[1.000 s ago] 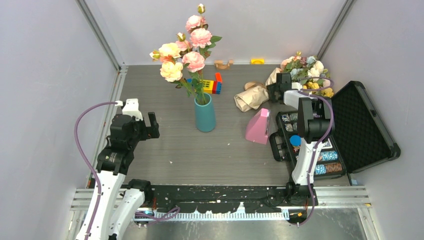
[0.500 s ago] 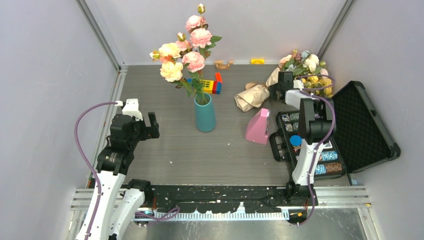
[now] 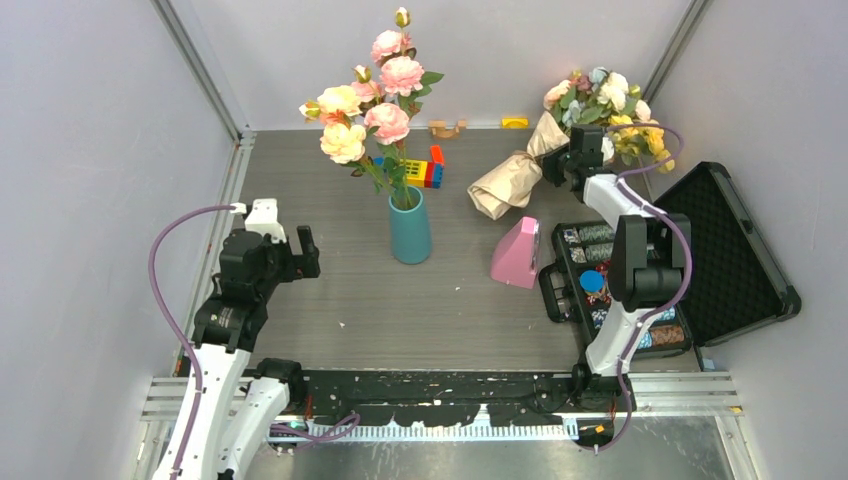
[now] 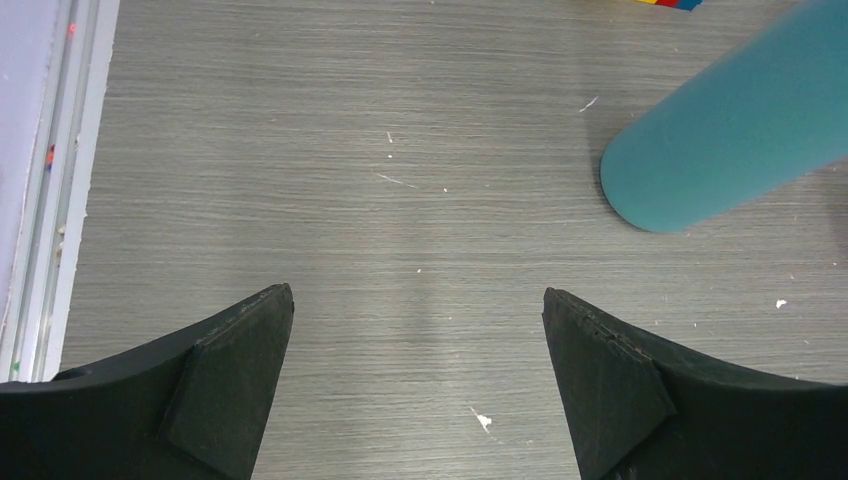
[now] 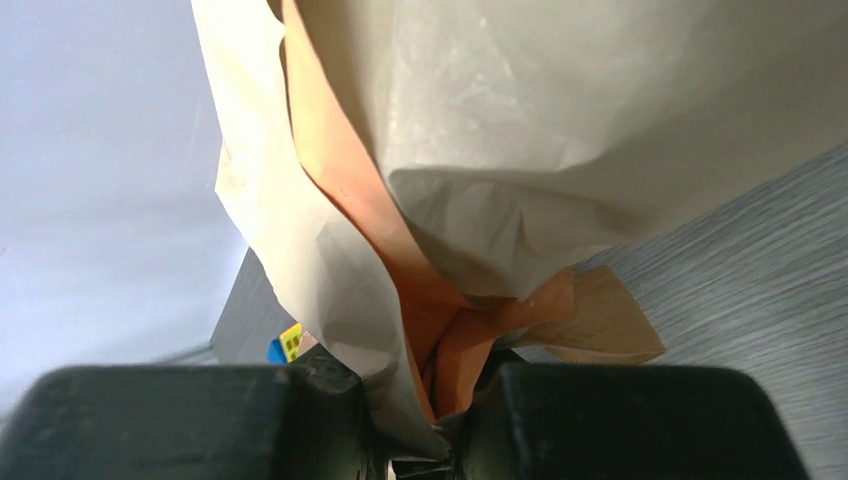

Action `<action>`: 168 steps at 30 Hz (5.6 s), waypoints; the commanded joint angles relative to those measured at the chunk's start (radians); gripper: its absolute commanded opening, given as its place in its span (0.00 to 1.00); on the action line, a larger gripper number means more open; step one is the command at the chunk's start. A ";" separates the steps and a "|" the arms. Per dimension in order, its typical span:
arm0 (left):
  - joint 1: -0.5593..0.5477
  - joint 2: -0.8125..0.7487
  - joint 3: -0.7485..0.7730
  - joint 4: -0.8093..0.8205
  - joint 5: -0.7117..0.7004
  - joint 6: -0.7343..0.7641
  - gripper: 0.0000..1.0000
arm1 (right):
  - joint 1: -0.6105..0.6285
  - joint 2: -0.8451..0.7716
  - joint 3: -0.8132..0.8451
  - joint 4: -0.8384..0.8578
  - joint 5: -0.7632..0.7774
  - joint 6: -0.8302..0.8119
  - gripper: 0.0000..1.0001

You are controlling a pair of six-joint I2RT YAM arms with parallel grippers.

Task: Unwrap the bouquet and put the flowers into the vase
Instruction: Pick up the fake flower from the corner of the board, then place the fake flower at the center of the board, then untie the ribbon from the wrapping paper.

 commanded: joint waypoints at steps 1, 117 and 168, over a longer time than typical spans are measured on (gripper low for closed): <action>-0.003 -0.003 -0.002 0.047 0.029 0.015 0.98 | -0.001 -0.132 0.052 0.050 -0.124 -0.107 0.00; -0.542 0.016 -0.337 0.409 0.329 -0.610 0.87 | 0.794 -0.976 -0.486 -0.593 0.319 -0.154 0.63; -0.736 0.618 -0.192 0.571 -0.204 -0.701 0.05 | 0.692 -1.284 -0.731 -0.403 0.259 -0.134 0.63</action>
